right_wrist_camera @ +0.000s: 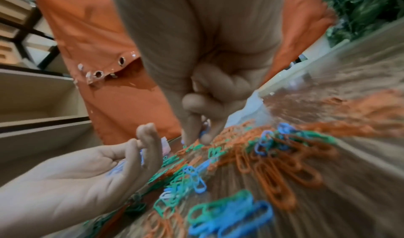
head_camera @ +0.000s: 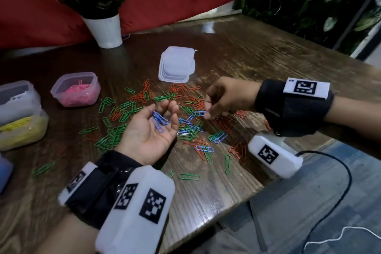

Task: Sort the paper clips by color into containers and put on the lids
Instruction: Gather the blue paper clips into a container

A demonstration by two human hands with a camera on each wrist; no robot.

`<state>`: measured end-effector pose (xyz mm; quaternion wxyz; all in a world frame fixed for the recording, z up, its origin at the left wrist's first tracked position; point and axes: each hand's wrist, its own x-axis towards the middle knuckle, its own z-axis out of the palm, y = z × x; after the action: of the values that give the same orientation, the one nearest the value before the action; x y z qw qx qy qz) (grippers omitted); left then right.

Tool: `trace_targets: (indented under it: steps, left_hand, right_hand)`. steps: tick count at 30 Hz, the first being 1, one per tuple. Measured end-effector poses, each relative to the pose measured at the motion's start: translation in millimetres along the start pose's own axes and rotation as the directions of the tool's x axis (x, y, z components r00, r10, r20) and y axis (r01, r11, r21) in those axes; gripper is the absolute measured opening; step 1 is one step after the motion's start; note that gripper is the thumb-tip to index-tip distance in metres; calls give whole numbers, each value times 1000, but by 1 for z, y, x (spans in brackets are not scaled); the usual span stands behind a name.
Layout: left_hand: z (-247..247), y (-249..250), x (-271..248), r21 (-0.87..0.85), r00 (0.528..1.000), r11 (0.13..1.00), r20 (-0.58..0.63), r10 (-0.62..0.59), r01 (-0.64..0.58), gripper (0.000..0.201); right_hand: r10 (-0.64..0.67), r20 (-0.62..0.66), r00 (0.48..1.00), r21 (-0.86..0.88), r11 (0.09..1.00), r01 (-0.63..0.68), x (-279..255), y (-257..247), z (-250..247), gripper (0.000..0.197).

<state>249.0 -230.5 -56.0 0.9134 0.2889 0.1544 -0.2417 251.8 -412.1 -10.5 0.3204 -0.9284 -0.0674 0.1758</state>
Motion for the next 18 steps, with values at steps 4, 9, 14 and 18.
trace_targets:
  steps: [4,9,14,18]
  left_hand:
    - [1,-1,-2,-24,1000,1000,22,4,-3,41]
    - [10,-6,-7,-79,996,997,88,-1,8,43]
    - [10,-5,-8,-204,996,979,88,-4,22,41]
    - [-8,15,-9,-197,998,979,47,-43,51,21]
  right_hand:
    - [-58,-158,986,-120,992,39,-1,-13,-1,26]
    - [-229,-361,904,-165,970,180,-8,-47,12,4]
    - [-302,-329,895,-209,947,243,-4,-63,16,6]
    - [-192,-403,895,-154,978,140,8,-34,-26,15]
